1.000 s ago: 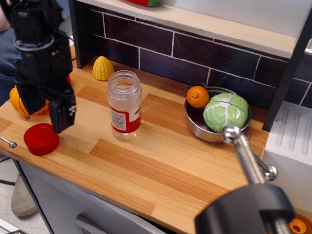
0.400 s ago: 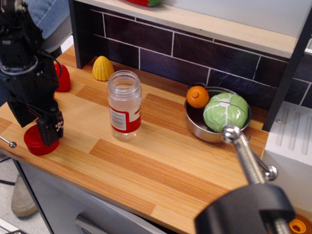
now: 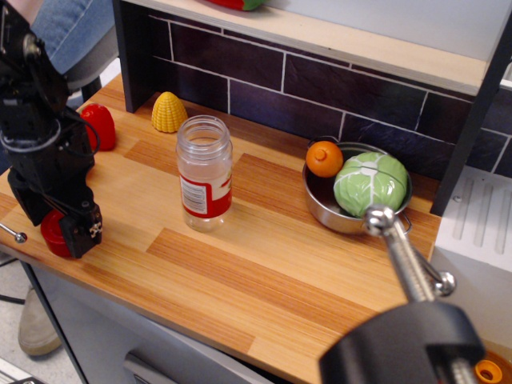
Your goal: Put cap on container
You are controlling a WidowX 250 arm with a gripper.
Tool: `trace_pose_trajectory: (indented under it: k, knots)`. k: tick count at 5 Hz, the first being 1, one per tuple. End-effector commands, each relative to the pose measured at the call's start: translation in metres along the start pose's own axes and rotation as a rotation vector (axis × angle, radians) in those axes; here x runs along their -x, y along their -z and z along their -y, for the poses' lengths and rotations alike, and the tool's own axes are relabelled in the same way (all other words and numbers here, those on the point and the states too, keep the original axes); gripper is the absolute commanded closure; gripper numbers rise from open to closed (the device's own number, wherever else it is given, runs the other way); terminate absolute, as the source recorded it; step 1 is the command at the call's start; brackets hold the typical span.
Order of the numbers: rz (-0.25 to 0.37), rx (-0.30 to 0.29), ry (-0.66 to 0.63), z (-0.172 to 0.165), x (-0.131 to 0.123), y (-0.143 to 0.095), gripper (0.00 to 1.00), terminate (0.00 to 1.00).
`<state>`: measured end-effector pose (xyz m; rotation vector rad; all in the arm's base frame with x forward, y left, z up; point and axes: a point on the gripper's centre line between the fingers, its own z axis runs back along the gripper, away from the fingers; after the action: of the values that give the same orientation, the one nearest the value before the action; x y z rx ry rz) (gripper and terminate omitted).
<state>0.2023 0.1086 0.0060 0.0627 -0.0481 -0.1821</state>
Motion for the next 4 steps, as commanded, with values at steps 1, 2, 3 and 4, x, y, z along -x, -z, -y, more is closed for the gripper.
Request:
trace_pose_trajectory:
  k: [1,2,3,4]
  knots:
    - [0.014,-0.032,-0.025,0.001,-0.007,0.003,1.00,0.00]
    - [0.002,0.011,-0.011,0.005,-0.015,-0.026,1.00,0.00]
    - [0.013,0.093,-0.015,0.011,-0.024,-0.073,1.00,0.00]
    - [0.043,0.162,-0.063,0.016,-0.047,-0.110,1.00,0.00]
